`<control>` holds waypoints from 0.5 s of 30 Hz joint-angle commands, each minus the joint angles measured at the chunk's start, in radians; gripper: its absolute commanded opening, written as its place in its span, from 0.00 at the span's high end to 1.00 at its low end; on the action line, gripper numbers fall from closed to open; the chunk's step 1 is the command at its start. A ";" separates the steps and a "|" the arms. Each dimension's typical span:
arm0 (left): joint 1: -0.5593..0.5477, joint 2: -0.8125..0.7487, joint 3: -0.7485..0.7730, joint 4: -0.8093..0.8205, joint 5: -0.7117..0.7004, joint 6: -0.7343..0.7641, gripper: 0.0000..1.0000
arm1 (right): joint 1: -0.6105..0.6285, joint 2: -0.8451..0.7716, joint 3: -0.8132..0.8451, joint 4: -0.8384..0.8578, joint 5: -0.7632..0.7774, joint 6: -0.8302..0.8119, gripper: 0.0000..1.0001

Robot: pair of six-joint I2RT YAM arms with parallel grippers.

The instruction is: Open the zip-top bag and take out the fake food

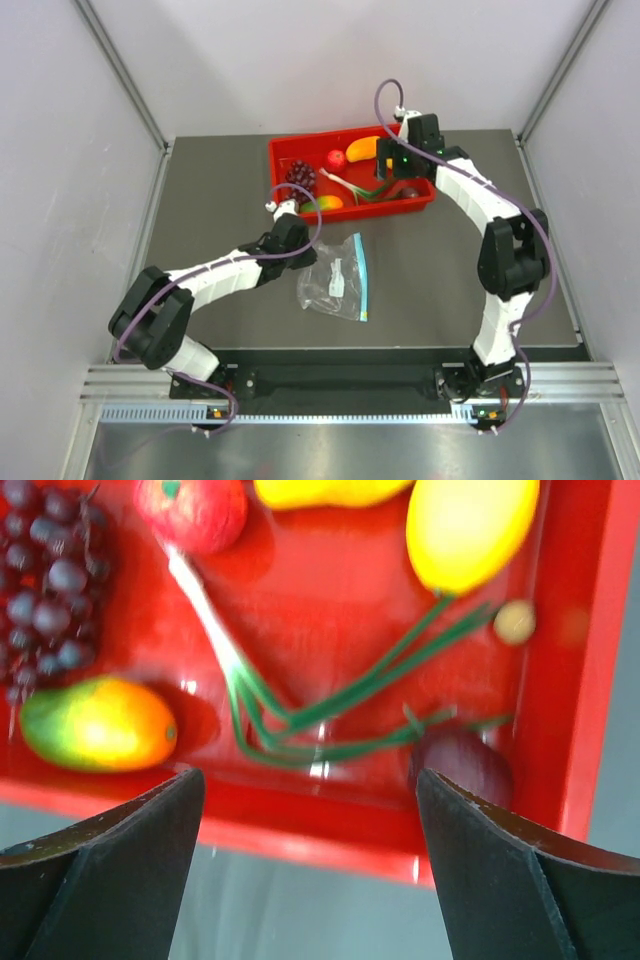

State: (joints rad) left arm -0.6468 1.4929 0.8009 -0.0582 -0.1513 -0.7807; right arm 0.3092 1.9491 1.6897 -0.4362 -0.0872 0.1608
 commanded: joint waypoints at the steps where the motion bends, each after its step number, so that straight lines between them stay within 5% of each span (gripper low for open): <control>1: 0.004 -0.046 -0.005 -0.008 -0.019 0.026 0.73 | -0.012 -0.180 -0.063 0.033 0.000 0.009 0.14; 4: 0.003 -0.062 -0.008 -0.031 -0.051 0.024 0.52 | -0.012 -0.291 -0.166 0.047 -0.022 0.016 0.14; 9: 0.003 -0.118 -0.035 -0.037 -0.079 0.060 0.03 | -0.010 -0.468 -0.321 0.045 -0.043 0.014 0.14; 15: 0.004 -0.174 0.023 -0.179 -0.120 0.130 0.01 | -0.018 -0.645 -0.467 0.027 -0.025 0.022 0.13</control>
State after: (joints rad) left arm -0.6460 1.3682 0.7723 -0.1291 -0.2062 -0.7052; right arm 0.3088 1.3907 1.2739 -0.4225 -0.1173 0.1688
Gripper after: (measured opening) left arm 0.990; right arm 0.864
